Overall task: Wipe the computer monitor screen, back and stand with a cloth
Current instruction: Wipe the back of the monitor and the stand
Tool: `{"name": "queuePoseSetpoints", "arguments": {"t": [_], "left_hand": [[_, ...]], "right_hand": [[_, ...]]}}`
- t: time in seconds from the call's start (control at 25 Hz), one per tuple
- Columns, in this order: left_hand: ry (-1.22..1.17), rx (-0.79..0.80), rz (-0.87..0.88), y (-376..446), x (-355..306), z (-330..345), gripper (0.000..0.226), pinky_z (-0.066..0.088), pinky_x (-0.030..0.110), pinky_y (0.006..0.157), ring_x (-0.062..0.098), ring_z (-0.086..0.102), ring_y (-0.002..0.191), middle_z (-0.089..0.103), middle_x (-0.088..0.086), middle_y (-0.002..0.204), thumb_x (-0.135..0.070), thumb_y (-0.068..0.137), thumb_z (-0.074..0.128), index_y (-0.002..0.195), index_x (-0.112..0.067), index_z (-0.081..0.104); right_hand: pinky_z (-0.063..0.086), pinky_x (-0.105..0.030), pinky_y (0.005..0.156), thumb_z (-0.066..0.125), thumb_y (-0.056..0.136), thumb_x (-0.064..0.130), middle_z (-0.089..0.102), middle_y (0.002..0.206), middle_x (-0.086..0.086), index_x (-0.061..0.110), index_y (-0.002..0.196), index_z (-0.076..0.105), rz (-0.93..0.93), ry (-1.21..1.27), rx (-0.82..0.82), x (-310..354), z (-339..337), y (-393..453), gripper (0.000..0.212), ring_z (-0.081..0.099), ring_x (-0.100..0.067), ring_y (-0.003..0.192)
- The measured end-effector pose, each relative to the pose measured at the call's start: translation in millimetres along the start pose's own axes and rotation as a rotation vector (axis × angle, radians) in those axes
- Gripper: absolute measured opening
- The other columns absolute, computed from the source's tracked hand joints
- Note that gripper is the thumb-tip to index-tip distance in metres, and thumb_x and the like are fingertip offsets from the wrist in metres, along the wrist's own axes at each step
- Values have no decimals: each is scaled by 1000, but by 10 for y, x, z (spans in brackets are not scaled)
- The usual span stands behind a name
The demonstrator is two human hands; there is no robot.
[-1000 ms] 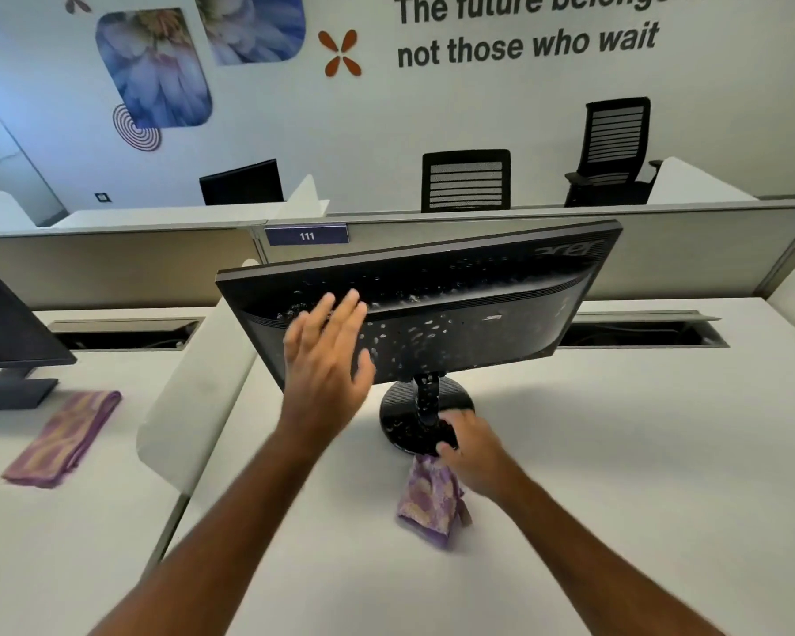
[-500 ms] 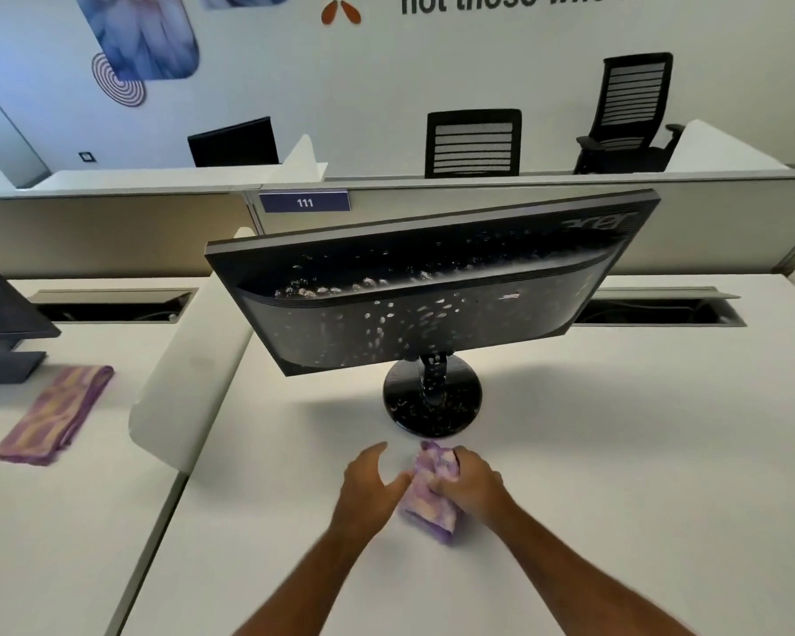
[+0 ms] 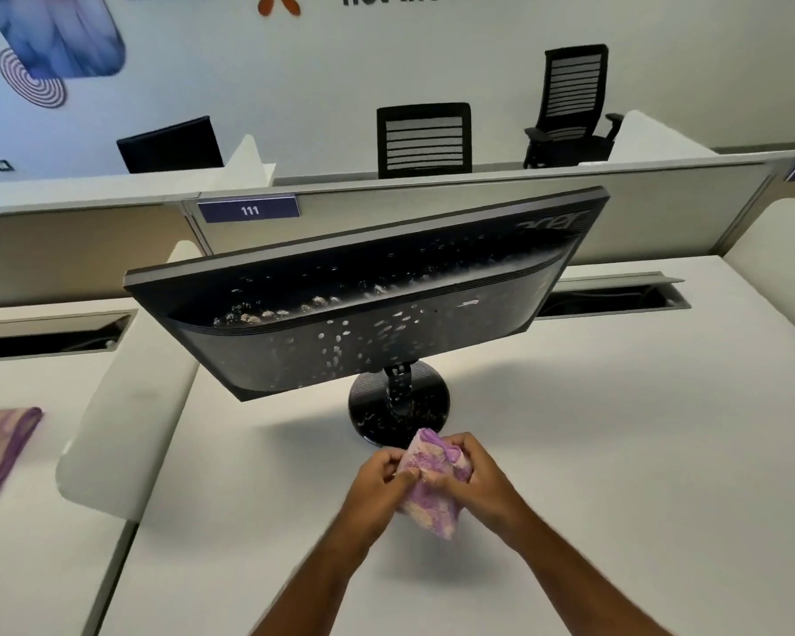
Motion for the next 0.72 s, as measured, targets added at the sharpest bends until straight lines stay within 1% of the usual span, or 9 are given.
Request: {"name": "queuePoseSetpoints", "arguments": {"t": [0.08,0.12,0.24,0.32,0.4,0.48,0.56,0.64,0.72], "left_hand": [[-12,34,45,-29,-278,107,12,64,34,81,20,77,95,78,4,104,-16,106,59,116,-15,65],[-10,40,70,-33,-413,151,12,64,36,82,21,76,96,78,3,105,-17,106,59,117,-16,64],[56,37,193,-31,-850,244,12,64,40,86,16,74,101,76,-2,109,-20,105,62,116,-25,65],[136,17,300,-37,-1183,279,16,63,37,89,10,71,106,72,-11,113,-24,103,65,117,-32,64],[277,-28,435,-95,-1571,273,21,56,27,96,2,64,113,65,-23,116,-30,102,67,121,-36,62],[562,-140,627,-198,-2003,232,29,45,20,102,-3,53,120,57,-29,123,-33,101,66,129,-35,57],[865,-300,845,-340,-2431,216,36,37,22,105,6,49,124,58,-18,129,-33,100,65,135,-27,57],[995,-444,971,-436,-2777,178,39,30,25,108,15,48,129,59,-8,133,-35,100,62,137,-23,57],[1051,-544,993,-423,-3016,90,45,27,30,112,19,46,136,56,-3,139,-38,101,60,141,-20,54]], "right_hand": [[62,-36,79,88,81,28,71,116,-6,20,127,51,14,82,18,163,-123,-46,59,73,-21,104],[62,-39,80,88,81,29,72,118,-5,22,129,52,18,115,25,247,-189,-57,61,73,-23,106],[62,-47,88,85,82,35,74,116,-3,24,129,60,-22,110,1,584,-410,-68,54,73,-25,107],[63,-47,85,81,86,33,75,113,-3,24,126,62,-58,130,-68,818,-619,-71,45,74,-23,105],[64,-46,80,77,91,28,75,113,-3,24,124,62,-111,206,-155,1055,-863,-87,36,74,-22,104],[63,-43,73,73,94,26,74,115,-4,25,124,61,-161,311,-269,1244,-1138,-88,32,74,-20,102],[61,-40,68,73,94,31,73,117,-5,26,129,59,-226,406,-383,1425,-1393,-108,38,74,-21,101],[59,-38,63,71,94,34,70,118,-7,26,132,55,-288,464,-466,1594,-1620,-121,42,73,-24,101],[56,-35,56,66,98,26,66,119,-9,26,132,51,-326,504,-526,1747,-1824,-98,37,71,-27,101]]}}
Point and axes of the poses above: each hand's wrist, its own y-axis towards the middle knuckle, its own z-axis out of the palm, x = y × z, the point moved 8 cm from there along y, towards the middle knuckle
